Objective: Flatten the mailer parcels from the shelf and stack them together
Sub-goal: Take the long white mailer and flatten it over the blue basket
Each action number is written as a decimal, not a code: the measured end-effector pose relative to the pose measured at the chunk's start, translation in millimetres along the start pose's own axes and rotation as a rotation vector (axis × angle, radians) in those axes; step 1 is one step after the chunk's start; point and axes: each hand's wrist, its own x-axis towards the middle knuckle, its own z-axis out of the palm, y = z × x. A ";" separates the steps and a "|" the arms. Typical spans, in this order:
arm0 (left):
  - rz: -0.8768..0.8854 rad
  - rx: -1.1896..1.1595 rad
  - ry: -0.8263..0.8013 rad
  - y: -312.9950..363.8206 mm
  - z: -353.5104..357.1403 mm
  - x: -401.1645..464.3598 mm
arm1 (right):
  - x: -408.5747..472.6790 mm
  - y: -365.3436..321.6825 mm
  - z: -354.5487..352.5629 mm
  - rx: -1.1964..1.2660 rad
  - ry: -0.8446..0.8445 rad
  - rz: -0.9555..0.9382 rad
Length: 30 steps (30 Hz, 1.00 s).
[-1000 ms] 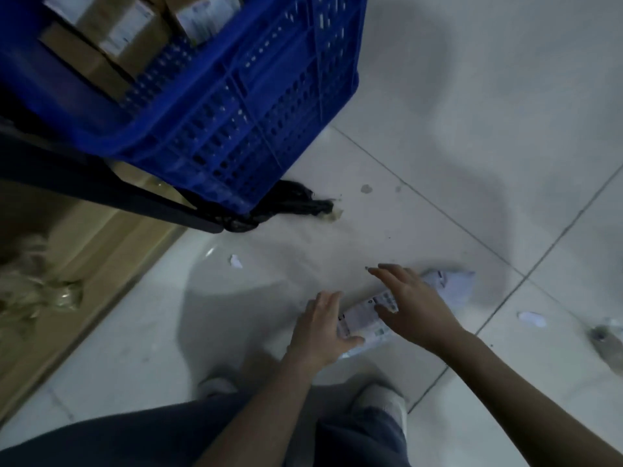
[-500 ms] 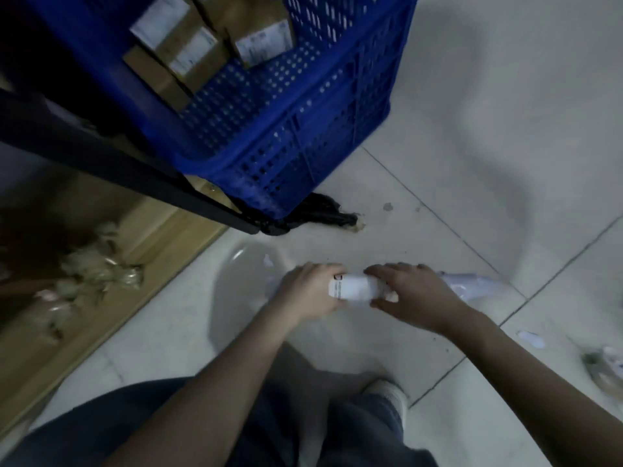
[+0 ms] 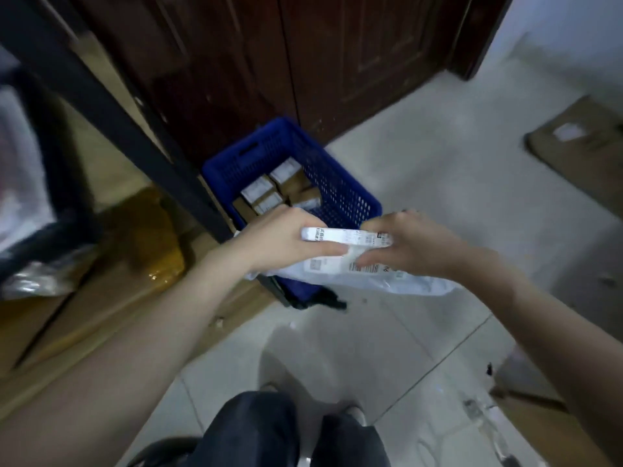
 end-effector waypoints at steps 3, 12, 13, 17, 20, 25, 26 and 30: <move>0.034 0.015 0.030 57.1 -83.2 -39.0 | -29.6 -69.1 -83.5 -0.047 0.043 -0.023; 0.165 0.123 0.178 152.0 -278.0 -169.7 | -83.1 -253.2 -220.5 -0.041 0.117 -0.234; 0.166 0.151 0.208 151.5 -293.3 -184.1 | -82.8 -270.2 -225.4 -0.017 0.090 -0.271; 0.096 0.194 0.364 139.4 -338.8 -245.2 | -72.7 -334.6 -226.6 0.018 0.038 -0.399; 0.080 0.232 0.502 127.6 -363.4 -284.2 | -57.7 -375.8 -225.8 0.026 0.042 -0.472; -0.044 0.367 0.666 94.7 -384.2 -333.8 | -31.2 -431.2 -215.6 0.041 0.028 -0.579; -0.055 0.391 0.699 87.9 -385.1 -341.6 | -26.1 -439.3 -212.1 0.062 0.026 -0.595; 0.088 0.398 0.877 71.5 -382.1 -371.5 | -5.2 -464.1 -197.4 0.155 -0.021 -0.648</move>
